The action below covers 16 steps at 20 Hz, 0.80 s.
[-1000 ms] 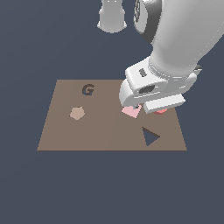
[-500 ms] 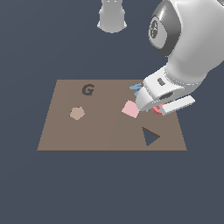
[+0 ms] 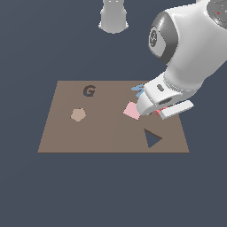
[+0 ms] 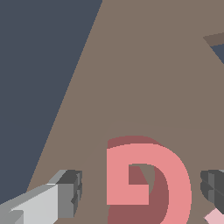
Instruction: Insert a designated object into the corresponding slot on a board.
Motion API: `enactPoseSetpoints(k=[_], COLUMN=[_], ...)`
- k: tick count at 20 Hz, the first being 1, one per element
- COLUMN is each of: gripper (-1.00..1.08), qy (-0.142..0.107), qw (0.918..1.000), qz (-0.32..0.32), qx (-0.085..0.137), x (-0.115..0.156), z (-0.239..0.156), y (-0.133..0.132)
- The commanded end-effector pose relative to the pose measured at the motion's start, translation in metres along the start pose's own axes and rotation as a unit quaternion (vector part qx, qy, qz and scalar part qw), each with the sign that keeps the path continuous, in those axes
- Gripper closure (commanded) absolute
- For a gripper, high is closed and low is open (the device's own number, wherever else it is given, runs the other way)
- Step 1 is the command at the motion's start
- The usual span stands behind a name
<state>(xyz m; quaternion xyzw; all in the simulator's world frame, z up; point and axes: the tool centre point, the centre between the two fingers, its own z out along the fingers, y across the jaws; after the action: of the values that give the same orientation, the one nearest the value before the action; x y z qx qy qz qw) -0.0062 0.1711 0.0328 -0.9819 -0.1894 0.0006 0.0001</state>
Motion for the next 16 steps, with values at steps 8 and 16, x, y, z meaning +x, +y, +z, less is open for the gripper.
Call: enactPoseSetpoints(k=[8,16], gripper=[1.08,1.08], qy=[0.001,0.0], qw=[1.0,1.0], qz=[0.0,0.005], qx=[0.0,0.0], x=[0.0003,-0.0019], z=[0.0028,0.0023], y=[-0.0001,0.0047])
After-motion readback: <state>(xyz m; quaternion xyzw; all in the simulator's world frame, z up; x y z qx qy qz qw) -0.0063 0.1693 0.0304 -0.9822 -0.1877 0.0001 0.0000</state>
